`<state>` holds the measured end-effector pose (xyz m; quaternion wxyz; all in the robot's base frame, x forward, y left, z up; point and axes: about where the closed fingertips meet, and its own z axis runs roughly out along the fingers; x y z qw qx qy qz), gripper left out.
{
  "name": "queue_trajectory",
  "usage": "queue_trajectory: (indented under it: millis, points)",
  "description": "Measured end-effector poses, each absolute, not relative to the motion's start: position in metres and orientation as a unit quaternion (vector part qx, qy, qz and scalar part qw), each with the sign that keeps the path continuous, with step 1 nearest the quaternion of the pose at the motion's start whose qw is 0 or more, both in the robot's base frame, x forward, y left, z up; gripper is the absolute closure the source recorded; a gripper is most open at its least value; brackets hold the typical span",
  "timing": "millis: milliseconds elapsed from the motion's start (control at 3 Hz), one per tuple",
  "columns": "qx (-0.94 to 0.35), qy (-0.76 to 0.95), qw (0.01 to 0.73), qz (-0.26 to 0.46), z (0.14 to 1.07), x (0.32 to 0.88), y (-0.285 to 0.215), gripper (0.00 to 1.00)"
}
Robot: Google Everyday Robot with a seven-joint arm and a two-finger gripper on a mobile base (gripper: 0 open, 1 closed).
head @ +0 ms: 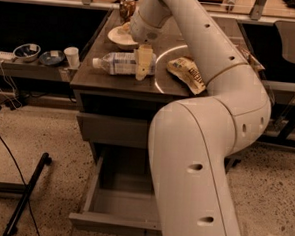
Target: Pick blue plastic bottle from middle drawer and place on counter
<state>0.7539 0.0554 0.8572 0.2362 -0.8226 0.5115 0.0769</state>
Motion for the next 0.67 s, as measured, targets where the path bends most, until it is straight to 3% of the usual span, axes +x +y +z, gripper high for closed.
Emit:
queue_trajectory:
  millis: [667]
  points:
    - [-0.794,0.545,0.271,0.001,0.944,0.753,-0.022,0.00]
